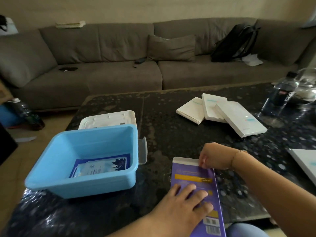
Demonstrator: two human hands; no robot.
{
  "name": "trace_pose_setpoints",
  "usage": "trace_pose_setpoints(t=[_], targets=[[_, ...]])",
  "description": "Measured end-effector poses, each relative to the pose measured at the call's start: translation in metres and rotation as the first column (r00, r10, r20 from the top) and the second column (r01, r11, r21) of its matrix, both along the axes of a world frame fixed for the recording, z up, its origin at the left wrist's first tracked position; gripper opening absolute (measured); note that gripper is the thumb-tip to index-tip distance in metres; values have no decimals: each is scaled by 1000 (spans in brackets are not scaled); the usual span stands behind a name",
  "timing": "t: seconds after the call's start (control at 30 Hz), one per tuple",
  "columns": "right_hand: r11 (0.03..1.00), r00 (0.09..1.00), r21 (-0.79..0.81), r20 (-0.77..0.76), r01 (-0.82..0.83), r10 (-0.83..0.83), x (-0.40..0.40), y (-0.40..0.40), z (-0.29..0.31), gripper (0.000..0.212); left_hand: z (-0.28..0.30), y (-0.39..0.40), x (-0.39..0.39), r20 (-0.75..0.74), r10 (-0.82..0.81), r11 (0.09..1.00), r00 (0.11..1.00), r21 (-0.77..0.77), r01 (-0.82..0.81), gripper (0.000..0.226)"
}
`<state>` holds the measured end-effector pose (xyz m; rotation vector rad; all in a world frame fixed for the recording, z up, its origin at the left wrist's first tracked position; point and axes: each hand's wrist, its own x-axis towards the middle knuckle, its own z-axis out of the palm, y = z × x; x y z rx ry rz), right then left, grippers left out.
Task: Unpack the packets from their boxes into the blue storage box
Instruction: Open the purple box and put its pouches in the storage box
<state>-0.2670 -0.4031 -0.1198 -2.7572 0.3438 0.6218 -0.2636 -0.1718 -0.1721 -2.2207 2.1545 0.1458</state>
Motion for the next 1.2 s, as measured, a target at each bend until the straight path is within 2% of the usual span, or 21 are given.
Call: trace_pose_setpoints(t=[0.03,0.1,0.17,0.23,0.27,0.4,0.47,0.6,0.7,0.73,0.8,0.9,1.0,1.2], targets=[[1000,1000,-3,-26,-9,9,3,0,1,15,1,2,5,-12,-35,999,999,2,35,44],[1000,997,9,-80,-9,10,6,1,3,12,8,6,16,61,-97,995,993,-1,98,56],[999,993,49,-116,14,-8,5,2,5,17,17,13,30,-4,-109,990,994,95,109,70],[996,993,74,-114,41,-32,-1,1,3,25,32,24,45,-120,-33,974,992,218,59,77],[994,993,93,-108,61,-51,-5,0,2,27,38,28,51,-128,6,967,992,252,27,78],[951,975,215,-52,220,-214,-24,-2,-6,25,52,35,60,21,113,952,993,285,-114,77],[918,953,259,-45,299,-298,-31,-1,-9,21,54,30,52,81,186,949,979,243,-200,65],[872,914,281,-66,402,-400,-35,5,-12,21,38,15,32,-74,352,936,933,44,-349,55],[859,898,267,-79,437,-432,-31,12,-8,24,19,0,35,-91,482,876,871,87,-475,106],[857,897,265,-94,442,-433,-30,13,-6,24,15,-4,38,-85,517,855,852,102,-508,116],[856,897,268,-127,442,-424,-29,16,-3,24,7,-8,44,-101,571,821,815,42,-570,117],[850,904,308,-113,427,-413,-33,15,-2,21,4,-7,45,-130,570,809,811,-82,-582,113],[838,905,367,-24,404,-425,-37,15,3,19,2,-3,45,-171,567,788,806,-174,-591,114],[808,875,447,103,385,-473,-36,21,24,28,-1,0,43,-289,512,720,809,-369,-587,110]])
